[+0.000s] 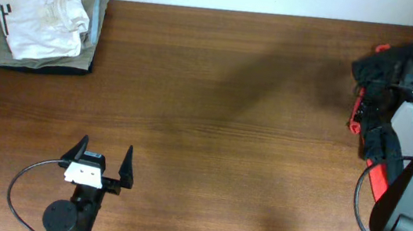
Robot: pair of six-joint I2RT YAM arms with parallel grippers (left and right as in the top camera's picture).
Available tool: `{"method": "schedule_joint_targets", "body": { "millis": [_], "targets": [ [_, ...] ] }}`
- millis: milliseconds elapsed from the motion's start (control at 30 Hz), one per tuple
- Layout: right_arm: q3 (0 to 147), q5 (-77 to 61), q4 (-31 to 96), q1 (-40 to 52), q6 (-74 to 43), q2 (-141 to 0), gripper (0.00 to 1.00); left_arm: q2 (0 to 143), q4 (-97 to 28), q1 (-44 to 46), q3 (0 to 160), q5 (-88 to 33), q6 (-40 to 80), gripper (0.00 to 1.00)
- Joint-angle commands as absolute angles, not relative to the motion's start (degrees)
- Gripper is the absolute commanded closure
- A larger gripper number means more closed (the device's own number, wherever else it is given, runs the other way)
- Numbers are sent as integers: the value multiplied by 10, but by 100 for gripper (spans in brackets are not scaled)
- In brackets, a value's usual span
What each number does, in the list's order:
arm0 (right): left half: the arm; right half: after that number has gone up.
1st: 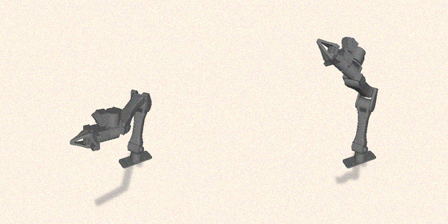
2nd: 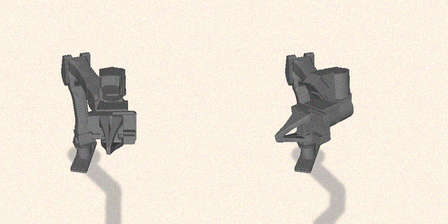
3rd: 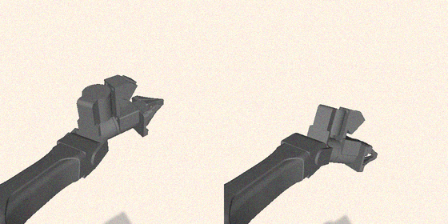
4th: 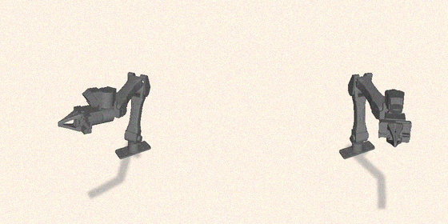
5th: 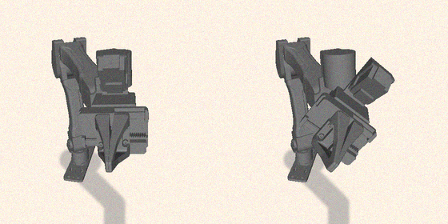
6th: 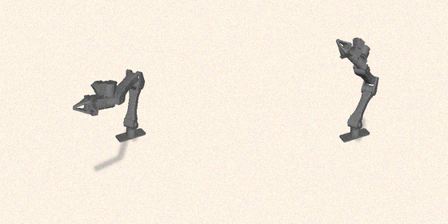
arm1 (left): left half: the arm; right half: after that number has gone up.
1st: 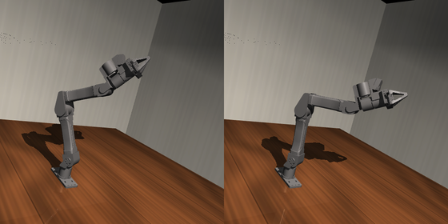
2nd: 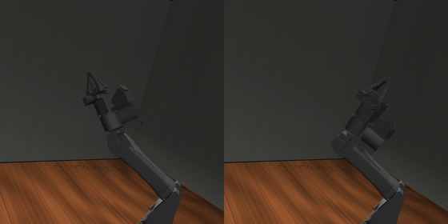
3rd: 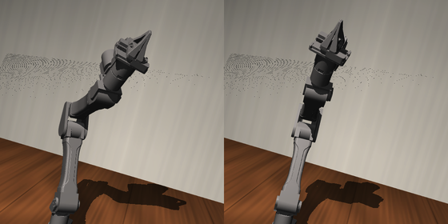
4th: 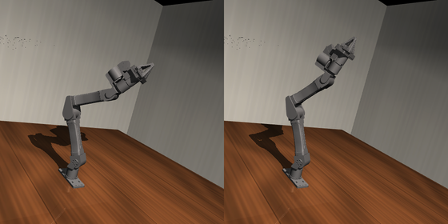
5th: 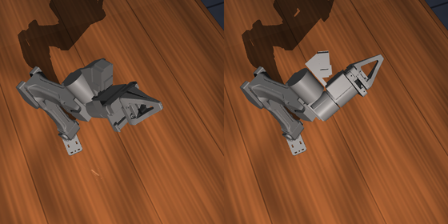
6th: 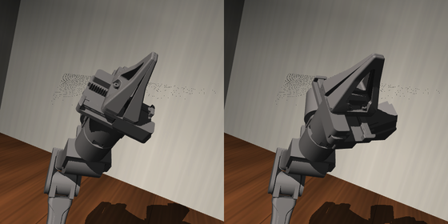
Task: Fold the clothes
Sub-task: 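Reach the right gripper to the dark green shirt and grasp it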
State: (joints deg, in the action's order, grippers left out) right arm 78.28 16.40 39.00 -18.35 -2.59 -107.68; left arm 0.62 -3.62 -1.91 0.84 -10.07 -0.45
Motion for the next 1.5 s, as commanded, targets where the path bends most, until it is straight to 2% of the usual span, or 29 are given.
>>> {"method": "schedule_joint_targets", "body": {
  "millis": [0,67,133,233,433,467,500,533,700,733,967,1067,1167,1233,1333,1367,1467],
  "targets": [
    [789,61,419,-192,-36,-1099,4,4,-37,-22,5,-101,-11,1],
    [783,55,445,-190,-37,-1103,18,4,-37,-22,5,-101,-11,1],
    [766,51,450,-193,-37,-1103,27,4,-37,-22,5,-101,-11,1],
    [733,51,408,-200,-37,-1127,27,4,-37,-22,5,-101,-11,1],
    [733,97,401,-200,-37,-1148,27,4,-37,-22,5,-101,-11,1],
    [733,97,401,-200,-37,-1148,37,4,-37,-22,5,-101,-11,1],
    [733,96,401,-200,-39,-1147,53,4,-37,-22,5,-101,-11,1],
    [737,97,408,-200,-47,-1146,64,4,-37,-22,5,-101,-11,1],
    [765,96,439,-200,-65,-1140,92,4,-37,-22,5,-101,-11,1],
    [772,96,450,-200,-65,-1136,94,4,-37,-22,5,-101,-11,1],
    [783,70,474,-199,-65,-1064,96,4,-37,-22,5,-101,-11,1],
    [783,31,474,-199,-65,-921,96,4,-37,-22,5,-101,-11,0],
    [783,-118,472,-199,-62,-792,96,4,-37,-21,5,-101,-11,1],
    [783,-288,460,-187,-63,-741,96,4,-37,-22,5,-101,-11,1],
    [782,-358,421,-65,-82,-733,96,4,-37,-21,5,-101,-11,1],
    [782,-358,372,46,-121,-741,96,4,-37,-22,5,-101,-11,1],
    [782,-354,248,232,-182,-785,96,4,-37,-22,5,-101,-11,1]
  ]
}}
